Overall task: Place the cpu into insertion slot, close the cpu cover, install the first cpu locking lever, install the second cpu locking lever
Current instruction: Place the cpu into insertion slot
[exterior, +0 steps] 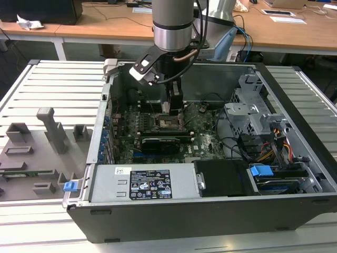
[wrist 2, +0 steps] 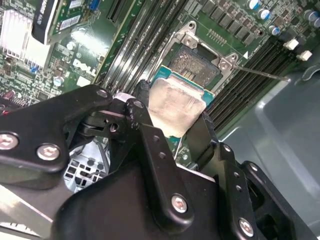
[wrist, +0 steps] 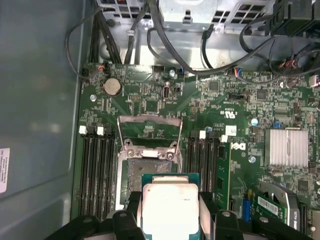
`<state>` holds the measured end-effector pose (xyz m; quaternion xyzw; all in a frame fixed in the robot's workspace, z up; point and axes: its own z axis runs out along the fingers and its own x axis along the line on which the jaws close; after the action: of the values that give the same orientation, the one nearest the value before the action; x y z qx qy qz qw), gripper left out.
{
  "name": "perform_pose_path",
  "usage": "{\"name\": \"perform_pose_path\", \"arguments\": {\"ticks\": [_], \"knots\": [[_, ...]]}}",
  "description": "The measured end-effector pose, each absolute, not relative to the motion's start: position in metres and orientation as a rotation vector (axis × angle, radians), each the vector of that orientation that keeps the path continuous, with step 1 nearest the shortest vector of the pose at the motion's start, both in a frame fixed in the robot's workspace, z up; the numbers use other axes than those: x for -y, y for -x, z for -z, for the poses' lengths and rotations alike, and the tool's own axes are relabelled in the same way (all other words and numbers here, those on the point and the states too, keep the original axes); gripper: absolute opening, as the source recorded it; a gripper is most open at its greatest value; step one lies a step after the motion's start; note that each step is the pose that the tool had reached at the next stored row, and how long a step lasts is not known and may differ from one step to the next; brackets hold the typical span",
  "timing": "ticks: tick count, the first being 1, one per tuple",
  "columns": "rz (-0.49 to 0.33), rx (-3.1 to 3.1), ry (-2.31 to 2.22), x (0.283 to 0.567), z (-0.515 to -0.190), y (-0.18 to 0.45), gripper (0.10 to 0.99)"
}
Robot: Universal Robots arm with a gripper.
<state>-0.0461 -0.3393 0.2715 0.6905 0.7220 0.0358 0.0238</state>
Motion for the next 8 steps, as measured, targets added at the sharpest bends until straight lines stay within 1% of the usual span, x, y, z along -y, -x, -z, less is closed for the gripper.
{"name": "perform_pose_path", "arguments": {"ticks": [8], "knots": [[-0.105, -2.228, -2.139, 0.336, -0.259, 0.048, 0.541]]}}
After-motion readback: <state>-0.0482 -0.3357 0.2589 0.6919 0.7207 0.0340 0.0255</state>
